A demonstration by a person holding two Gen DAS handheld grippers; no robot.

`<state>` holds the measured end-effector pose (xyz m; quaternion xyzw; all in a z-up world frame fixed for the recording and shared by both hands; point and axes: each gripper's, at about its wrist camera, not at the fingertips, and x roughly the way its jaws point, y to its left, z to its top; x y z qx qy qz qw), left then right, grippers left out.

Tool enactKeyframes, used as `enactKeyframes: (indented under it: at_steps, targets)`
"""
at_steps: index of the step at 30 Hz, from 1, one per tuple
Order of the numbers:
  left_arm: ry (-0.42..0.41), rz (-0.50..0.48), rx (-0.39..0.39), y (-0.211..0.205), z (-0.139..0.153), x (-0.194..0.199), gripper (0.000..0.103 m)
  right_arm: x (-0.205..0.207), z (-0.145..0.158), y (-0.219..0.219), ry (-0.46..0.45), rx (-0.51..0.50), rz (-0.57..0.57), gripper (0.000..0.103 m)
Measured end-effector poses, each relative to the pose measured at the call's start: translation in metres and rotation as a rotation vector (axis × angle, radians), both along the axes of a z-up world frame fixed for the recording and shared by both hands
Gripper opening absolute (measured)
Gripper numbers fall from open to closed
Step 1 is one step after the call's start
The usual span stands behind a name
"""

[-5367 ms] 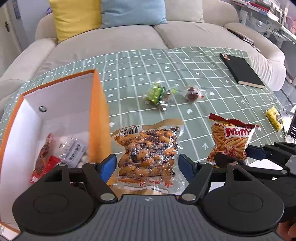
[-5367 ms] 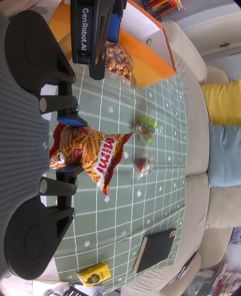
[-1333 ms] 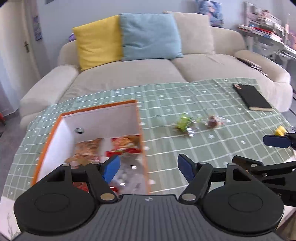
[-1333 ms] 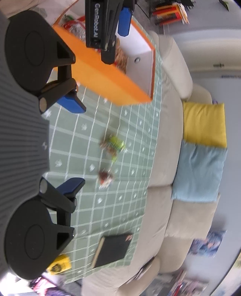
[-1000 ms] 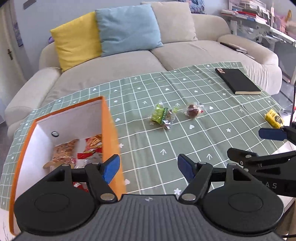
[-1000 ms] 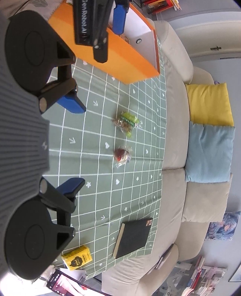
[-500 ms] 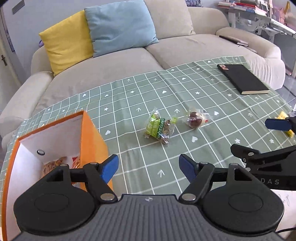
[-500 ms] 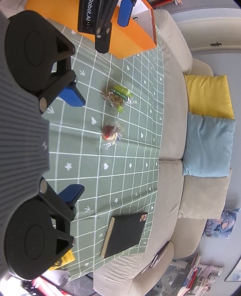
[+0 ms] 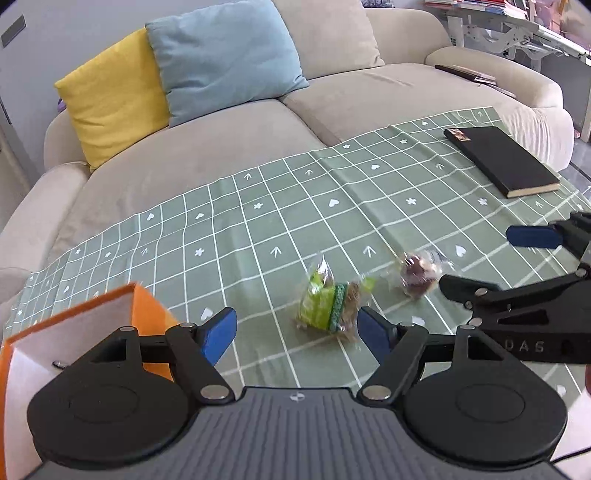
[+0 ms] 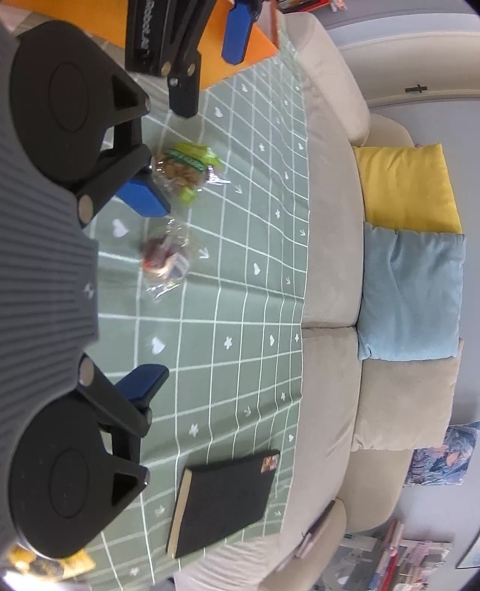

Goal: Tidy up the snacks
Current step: 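Grasp the green hawthorn packet with the left tool while the right tool grasps the clear brown-ball packet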

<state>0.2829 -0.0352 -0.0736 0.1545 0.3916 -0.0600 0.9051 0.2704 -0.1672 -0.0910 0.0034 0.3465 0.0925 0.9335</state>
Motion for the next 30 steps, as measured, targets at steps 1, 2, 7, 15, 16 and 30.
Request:
enactKeyframes:
  at_steps: [1,2,7,15,16,30]
  targets:
    - [0.004,-0.002,-0.004,0.0,-0.002,0.005,0.087,0.004,-0.001,0.002,0.0,0.007,0.004,0.083]
    - [0.006,-0.008,-0.006,-0.001,-0.003,0.009,0.087,0.008,-0.003,0.004,-0.001,0.01,0.012,0.082]
    - [0.042,-0.068,0.021,-0.002,-0.014,0.028,0.087,0.026,-0.014,0.009,0.007,-0.014,0.058,0.077]
    - [0.129,-0.184,0.066,-0.007,-0.033,0.049,0.087,0.041,-0.032,0.01,0.067,-0.012,0.135,0.064]
    - [0.146,-0.181,0.068,-0.007,-0.036,0.052,0.087,0.042,-0.033,0.01,0.076,-0.009,0.137,0.062]
    - [0.212,-0.102,-0.002,-0.024,-0.057,0.07,0.083,0.022,-0.044,-0.002,0.152,-0.012,0.124,0.014]
